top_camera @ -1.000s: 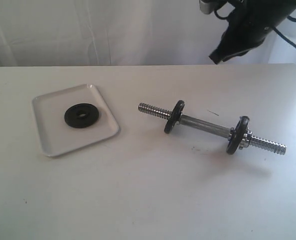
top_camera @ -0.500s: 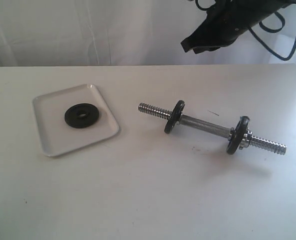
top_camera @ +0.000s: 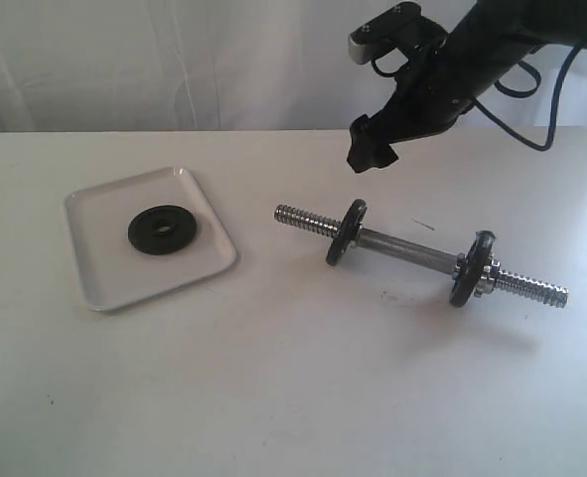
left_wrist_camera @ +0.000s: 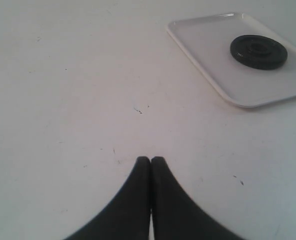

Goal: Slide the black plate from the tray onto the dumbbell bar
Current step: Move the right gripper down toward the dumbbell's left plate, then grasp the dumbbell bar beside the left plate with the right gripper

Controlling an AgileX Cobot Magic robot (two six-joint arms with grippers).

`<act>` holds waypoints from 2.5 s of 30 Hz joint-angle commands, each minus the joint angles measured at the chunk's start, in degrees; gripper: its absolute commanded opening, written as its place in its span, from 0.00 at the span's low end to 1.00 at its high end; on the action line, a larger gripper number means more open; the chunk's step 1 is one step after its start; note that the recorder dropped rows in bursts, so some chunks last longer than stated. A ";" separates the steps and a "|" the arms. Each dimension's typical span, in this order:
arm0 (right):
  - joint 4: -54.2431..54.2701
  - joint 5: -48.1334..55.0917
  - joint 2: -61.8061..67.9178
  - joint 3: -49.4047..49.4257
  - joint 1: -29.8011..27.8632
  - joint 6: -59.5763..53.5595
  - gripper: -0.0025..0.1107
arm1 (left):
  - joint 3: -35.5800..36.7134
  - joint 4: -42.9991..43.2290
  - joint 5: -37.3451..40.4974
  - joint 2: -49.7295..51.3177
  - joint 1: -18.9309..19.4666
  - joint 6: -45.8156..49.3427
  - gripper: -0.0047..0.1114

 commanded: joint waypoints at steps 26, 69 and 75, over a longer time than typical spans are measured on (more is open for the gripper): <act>-0.84 15.12 9.61 -0.26 1.48 -10.66 0.93 | 0.17 -0.26 -0.07 -0.18 0.24 0.03 0.04; 4.91 5.57 16.70 -0.26 1.48 -15.70 0.71 | 0.17 -0.26 -0.07 -0.18 0.24 0.03 0.04; 4.79 5.80 17.83 -0.26 1.48 -16.26 0.57 | 0.17 -0.26 -0.11 -0.18 0.24 0.03 0.04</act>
